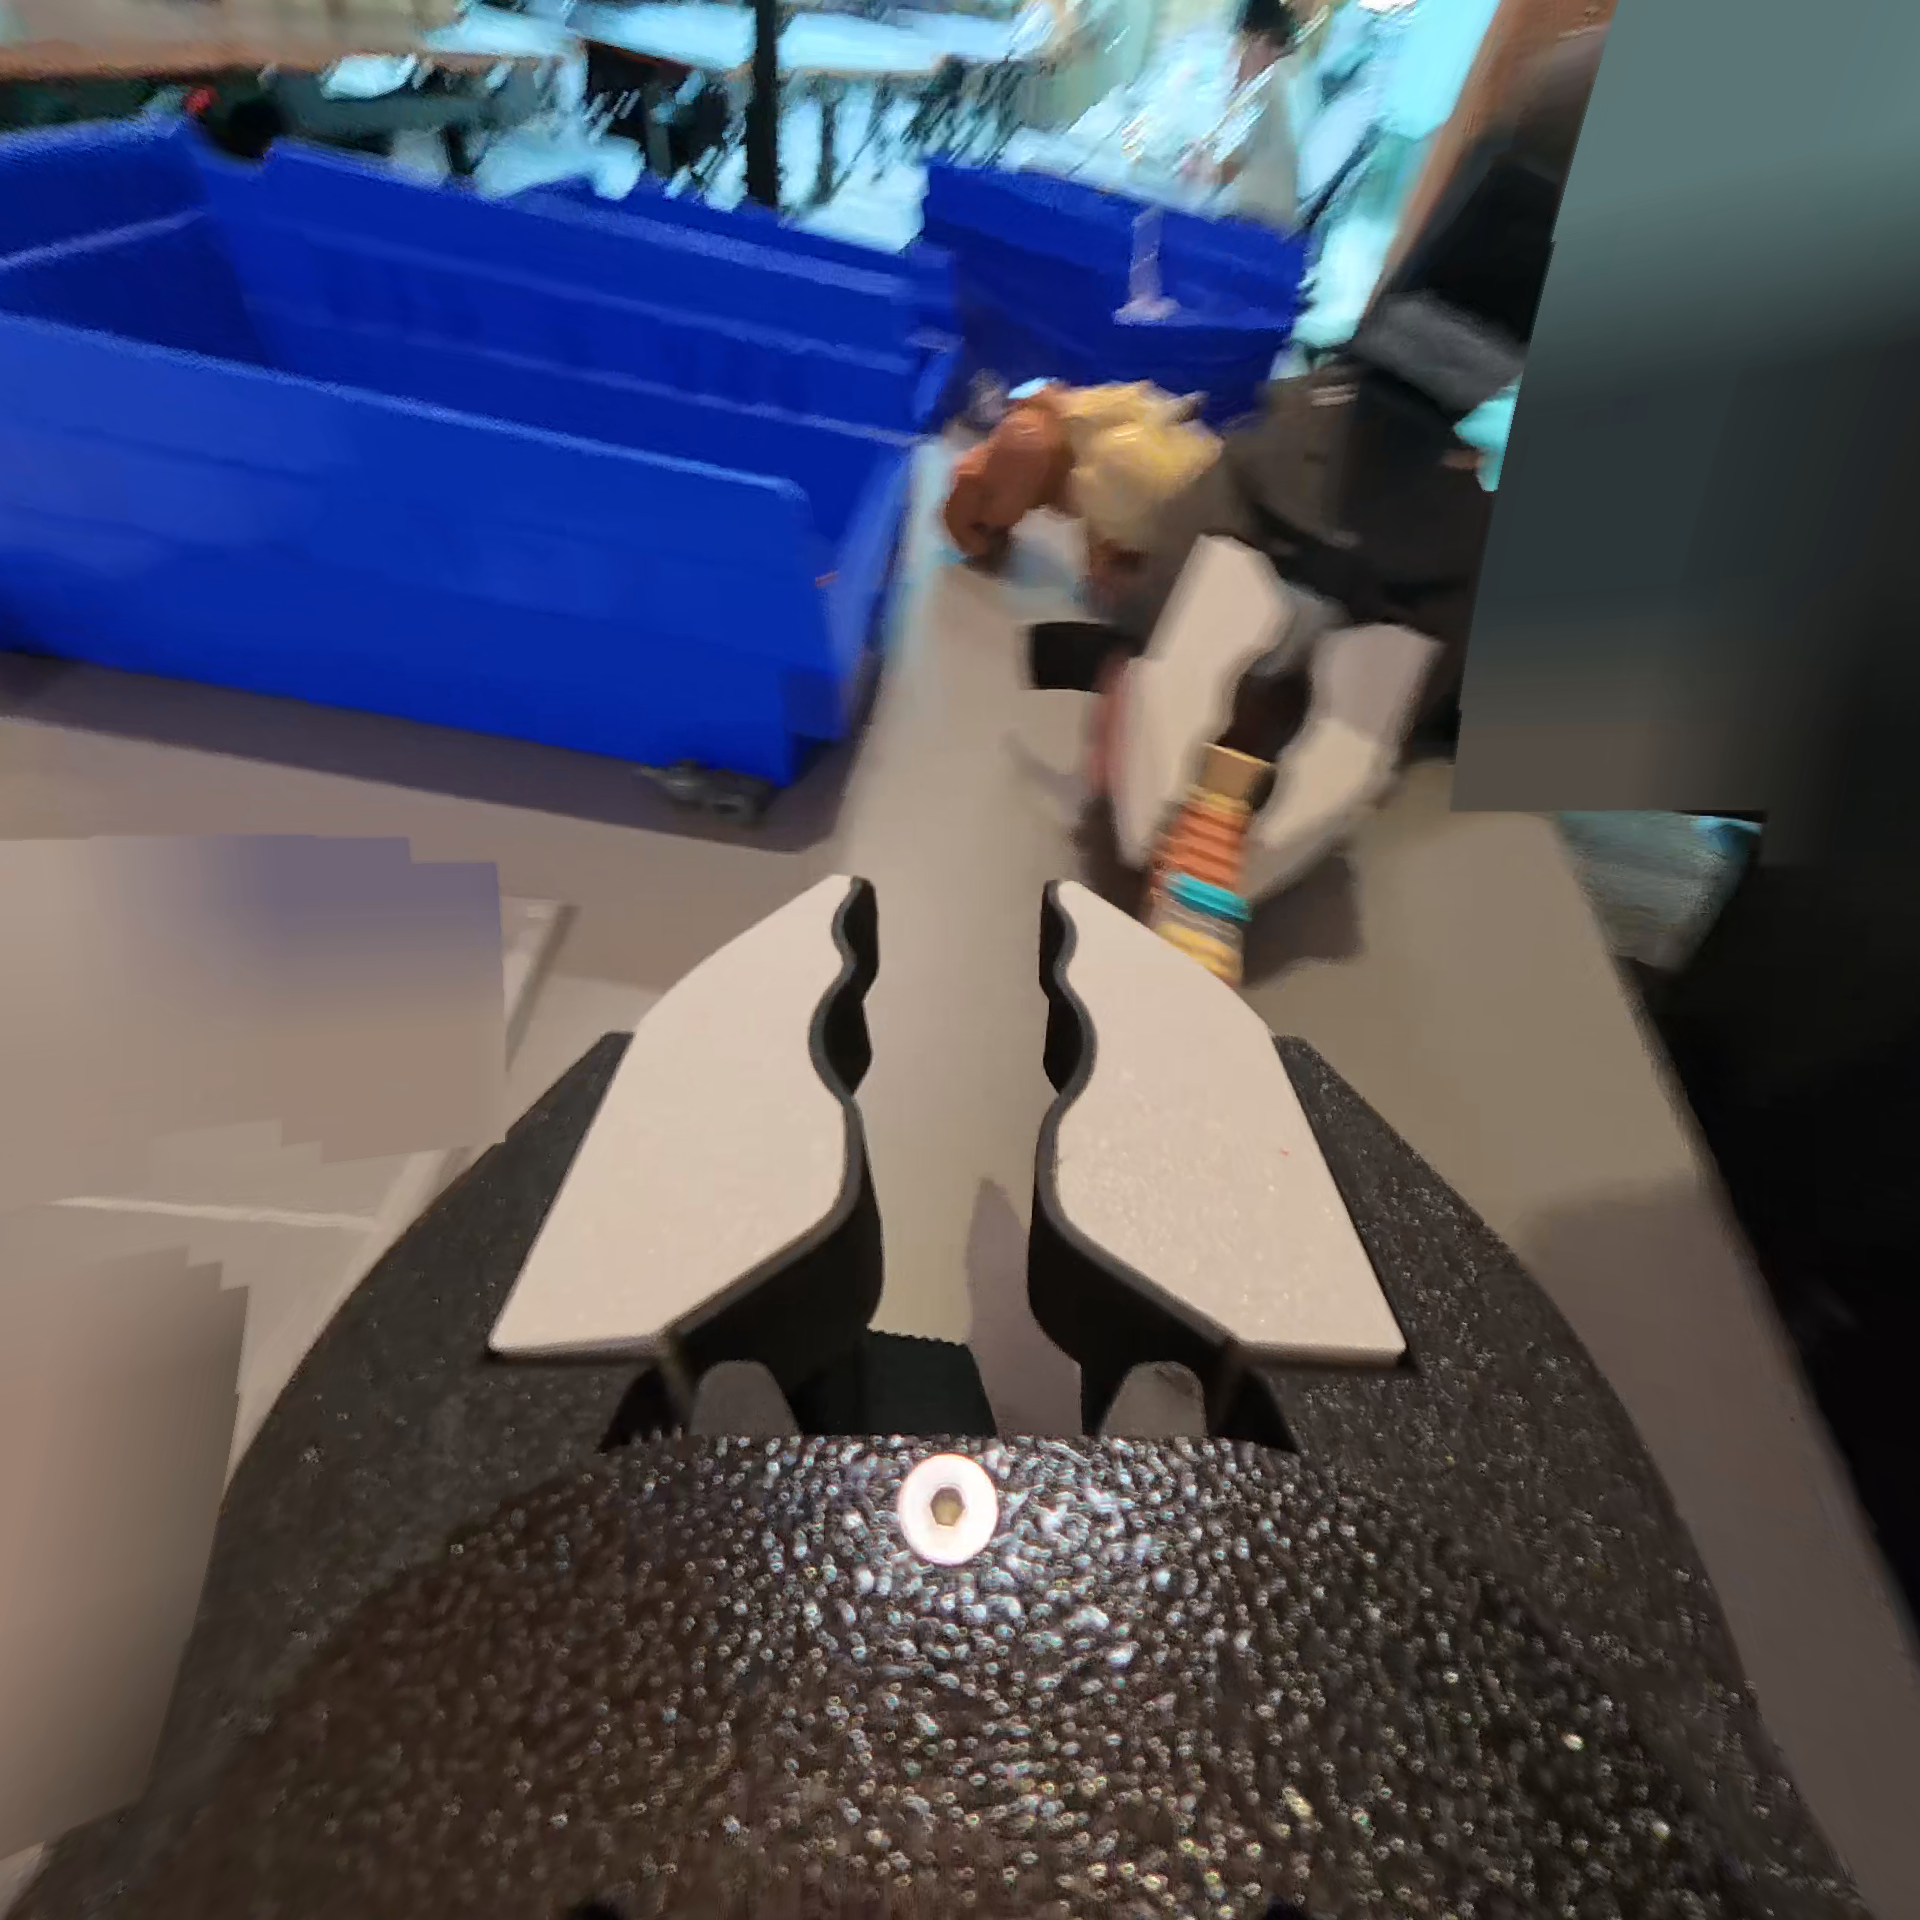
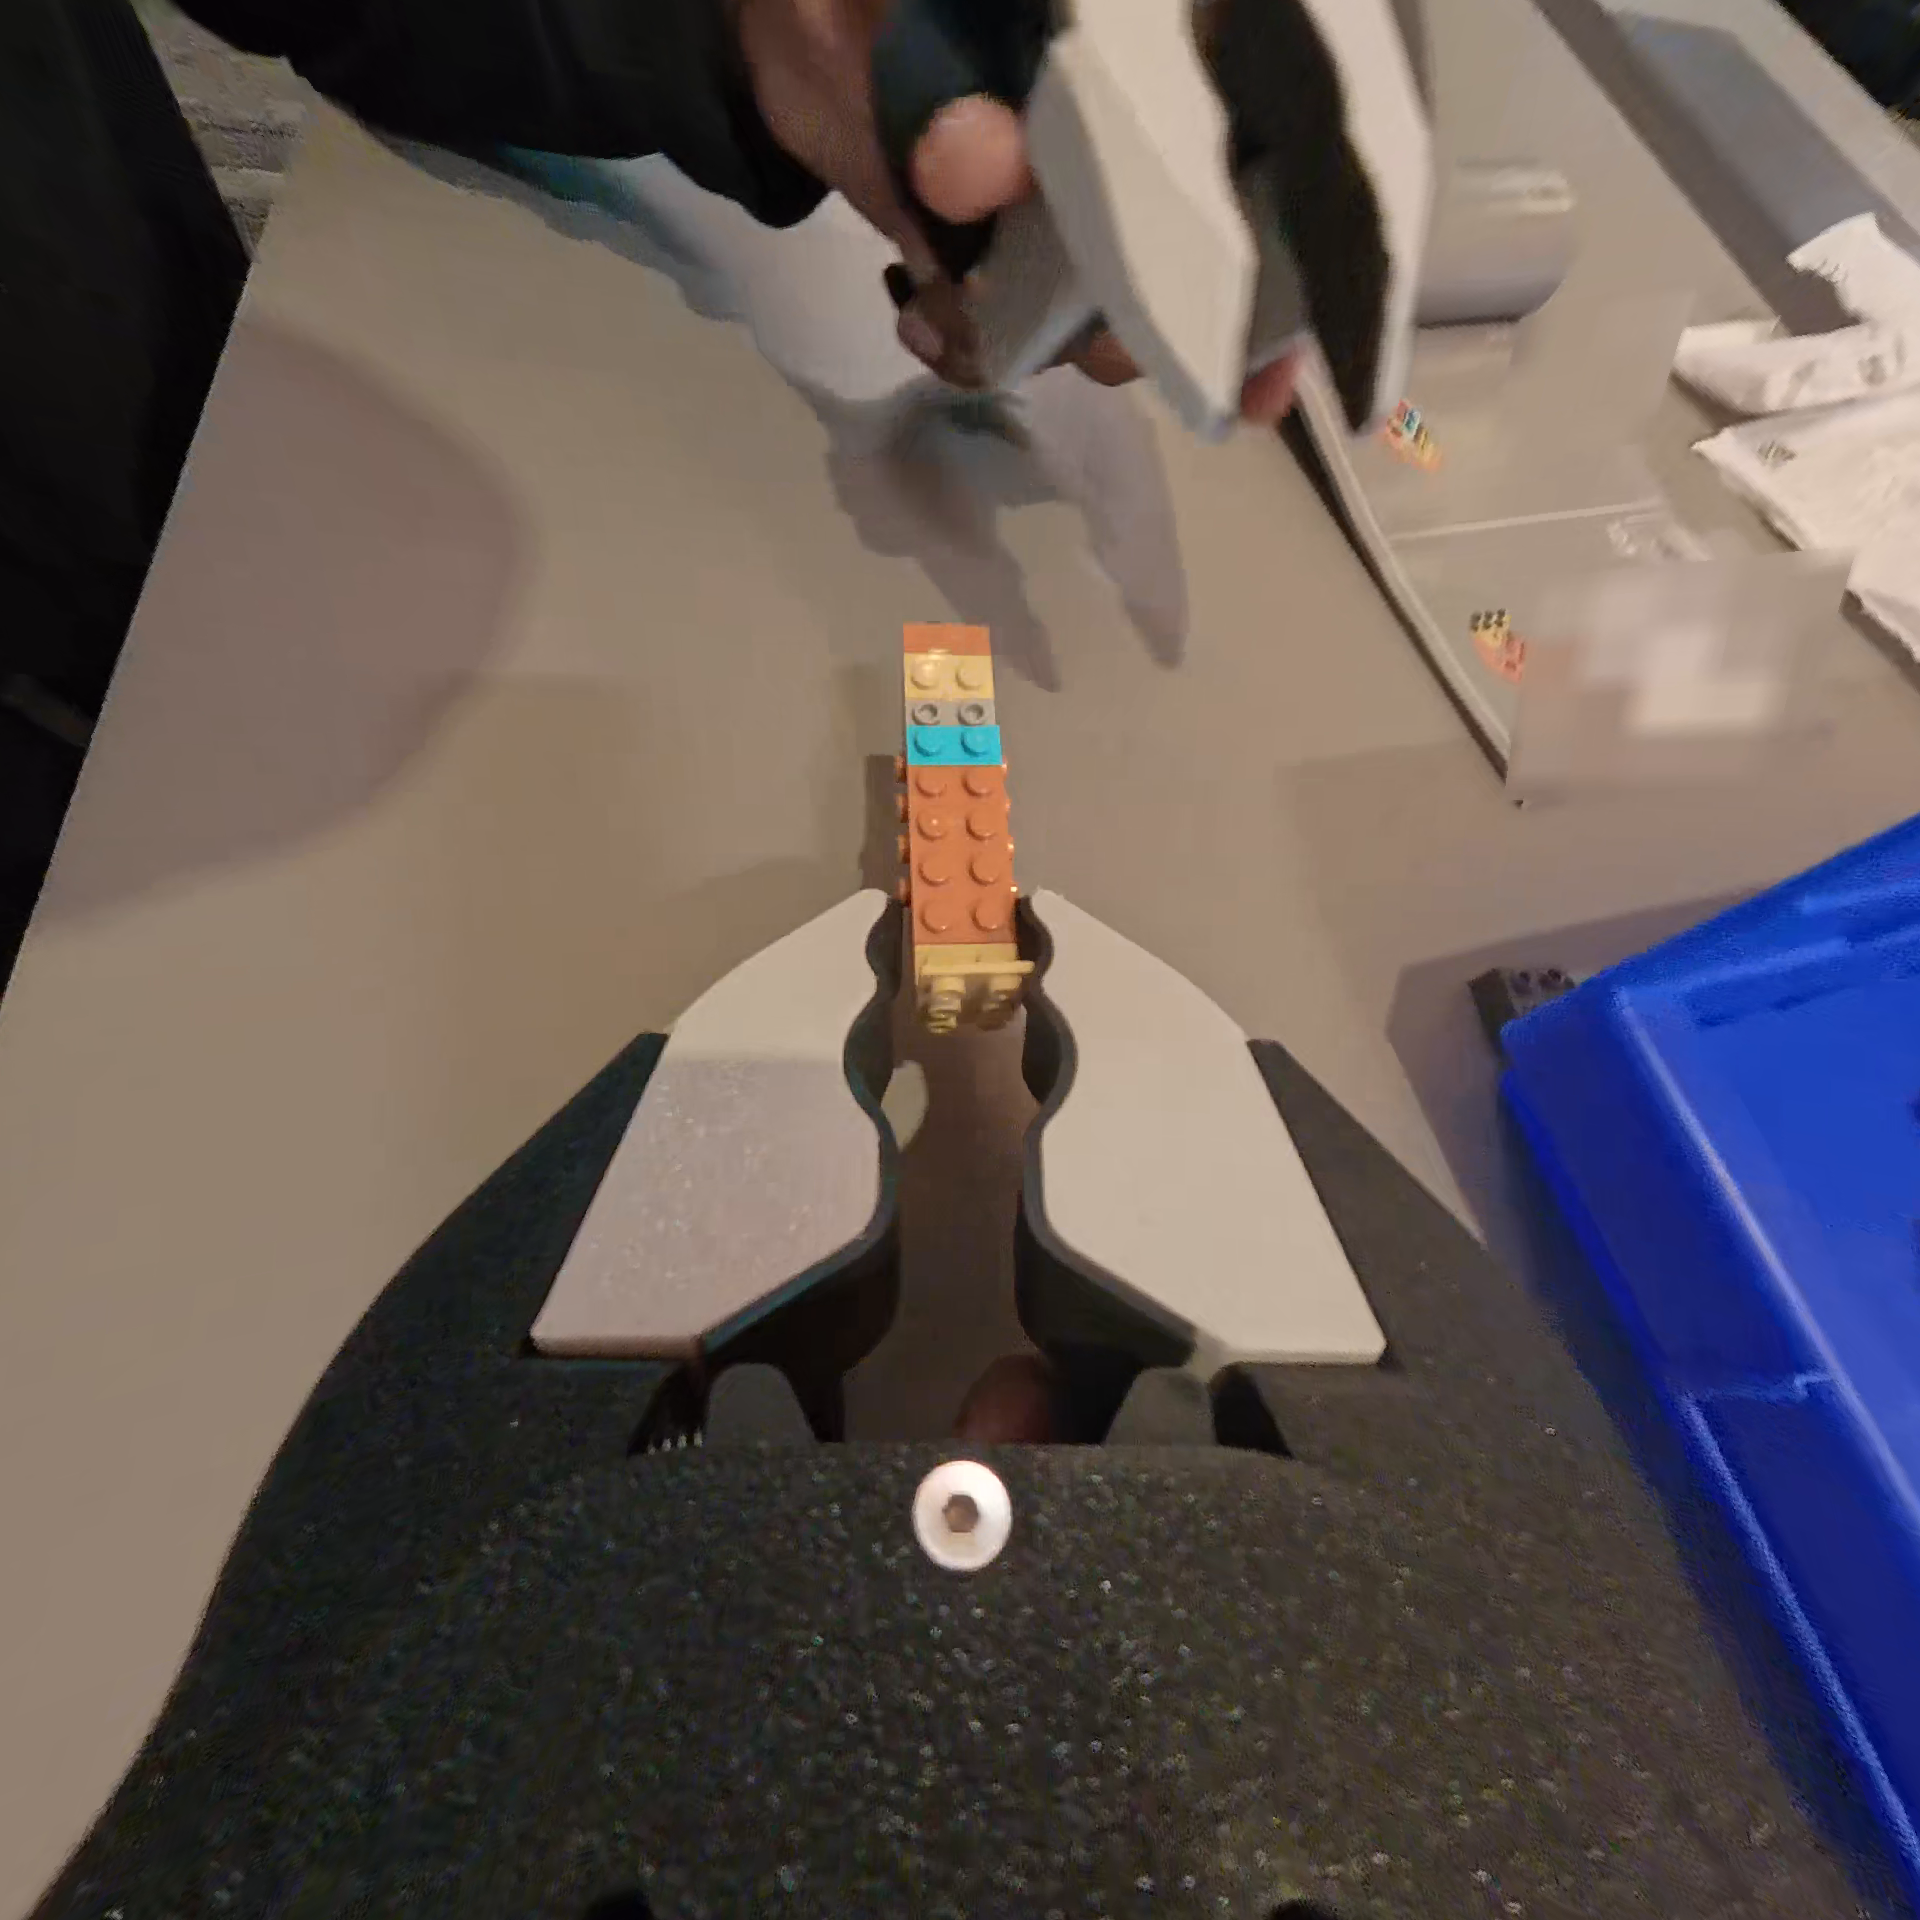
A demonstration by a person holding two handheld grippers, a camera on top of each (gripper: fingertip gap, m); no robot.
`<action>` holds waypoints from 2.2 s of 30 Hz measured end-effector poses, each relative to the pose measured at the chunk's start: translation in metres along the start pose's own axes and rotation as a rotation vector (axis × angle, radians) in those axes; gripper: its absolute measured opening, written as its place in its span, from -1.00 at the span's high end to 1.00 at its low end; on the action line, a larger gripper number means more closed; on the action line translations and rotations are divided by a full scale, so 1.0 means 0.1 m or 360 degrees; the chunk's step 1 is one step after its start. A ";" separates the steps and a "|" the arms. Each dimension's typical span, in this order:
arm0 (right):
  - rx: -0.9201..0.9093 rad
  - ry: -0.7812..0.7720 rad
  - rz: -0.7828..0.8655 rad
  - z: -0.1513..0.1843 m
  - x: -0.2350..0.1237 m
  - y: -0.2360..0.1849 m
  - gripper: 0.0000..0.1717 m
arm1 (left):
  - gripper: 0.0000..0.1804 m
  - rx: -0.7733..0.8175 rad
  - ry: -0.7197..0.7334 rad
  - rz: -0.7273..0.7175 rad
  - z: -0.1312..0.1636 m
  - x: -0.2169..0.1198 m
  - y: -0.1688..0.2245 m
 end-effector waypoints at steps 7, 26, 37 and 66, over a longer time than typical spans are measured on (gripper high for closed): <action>0.0045 -0.0121 -0.0046 0.14 -0.01 0.03 0.77 | 0.68 0.0178 -0.0482 -0.0137 0.00 0.94 -0.38; -0.0018 -0.0195 -0.0073 0.14 0.07 0.01 0.77 | 0.80 0.0172 -0.0751 -0.0185 0.12 1.04 -0.25; -0.0087 -0.0252 -0.0104 0.03 0.28 -0.04 0.77 | 0.80 -0.0090 -0.0680 -0.0285 0.41 0.15 0.19; -0.0914 0.0052 0.1134 -0.62 0.44 -0.47 0.53 | 0.80 -0.1087 0.0354 0.0016 0.25 -0.04 0.76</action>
Point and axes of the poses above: each gripper's, where its closed fingertips meet, x out along the fingers, z out of its underside, y = z × x across the jaws, the point moved 7 cm from there along -x, back along the fingers, and after that the axes turned 4 degrees about -z, right-handed, at the moved point
